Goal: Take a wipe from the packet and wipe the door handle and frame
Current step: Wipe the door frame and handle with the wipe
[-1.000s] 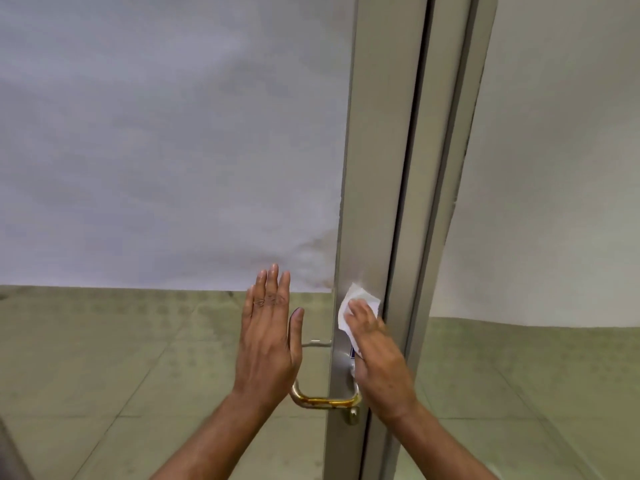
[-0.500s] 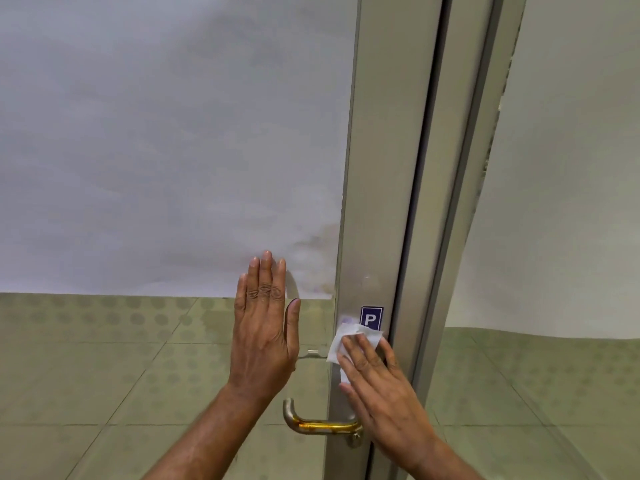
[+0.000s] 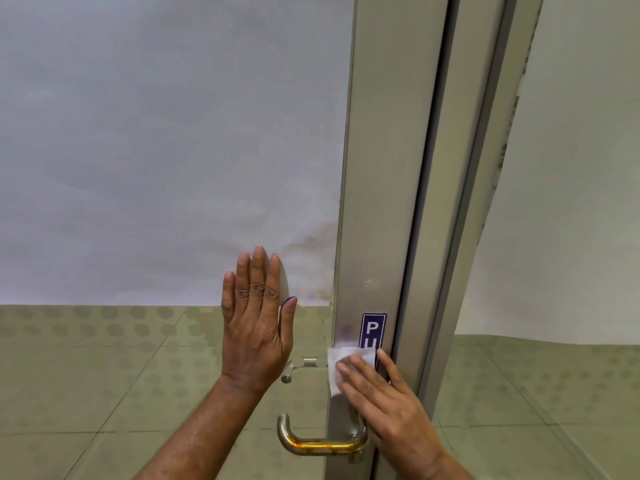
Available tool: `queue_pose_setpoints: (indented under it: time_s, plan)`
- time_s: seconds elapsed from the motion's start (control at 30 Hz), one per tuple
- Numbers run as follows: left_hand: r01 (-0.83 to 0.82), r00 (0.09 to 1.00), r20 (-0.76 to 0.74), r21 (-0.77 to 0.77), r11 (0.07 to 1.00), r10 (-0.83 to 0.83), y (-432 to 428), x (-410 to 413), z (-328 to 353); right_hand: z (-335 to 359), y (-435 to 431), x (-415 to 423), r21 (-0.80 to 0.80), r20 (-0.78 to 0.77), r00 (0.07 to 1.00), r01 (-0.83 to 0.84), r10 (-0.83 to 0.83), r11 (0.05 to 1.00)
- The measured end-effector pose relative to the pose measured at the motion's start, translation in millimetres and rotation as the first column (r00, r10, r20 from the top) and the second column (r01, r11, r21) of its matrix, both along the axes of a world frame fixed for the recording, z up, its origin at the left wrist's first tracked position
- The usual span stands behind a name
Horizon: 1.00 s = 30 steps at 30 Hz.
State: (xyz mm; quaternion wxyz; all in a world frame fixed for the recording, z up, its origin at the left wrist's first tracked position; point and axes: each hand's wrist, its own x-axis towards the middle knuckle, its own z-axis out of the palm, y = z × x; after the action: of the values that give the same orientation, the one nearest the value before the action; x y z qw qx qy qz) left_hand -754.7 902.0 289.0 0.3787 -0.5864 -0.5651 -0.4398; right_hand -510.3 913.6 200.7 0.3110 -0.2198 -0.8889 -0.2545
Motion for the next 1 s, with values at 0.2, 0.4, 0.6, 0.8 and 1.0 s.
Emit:
queue_pose_setpoints:
  time_s: [0.2,0.4,0.6,0.8,1.0]
  plan:
    - [-0.009,1.0,-0.026,0.069,0.998,0.011,7,-8,1,33,12,-36,-0.019,-0.269,0.963,-0.013,0.007,1.0]
    - [-0.005,0.999,-0.031,0.08,0.997,0.008,7,-3,-2,11,0,-11,0.011,-0.104,0.994,-0.042,0.043,0.999]
    - [-0.004,0.999,-0.033,0.102,0.995,0.008,9,-3,-1,37,9,-29,0.002,-0.326,0.945,-0.006,0.006,1.0]
    - [-0.015,0.999,-0.037,0.108,0.994,0.019,9,-3,-3,17,1,-9,0.011,-0.07,0.997,0.016,-0.015,1.0]
    - [-0.025,0.998,-0.047,0.115,0.993,0.03,11,-4,-2,47,12,-36,0.024,-0.366,0.931,0.0,0.009,1.0]
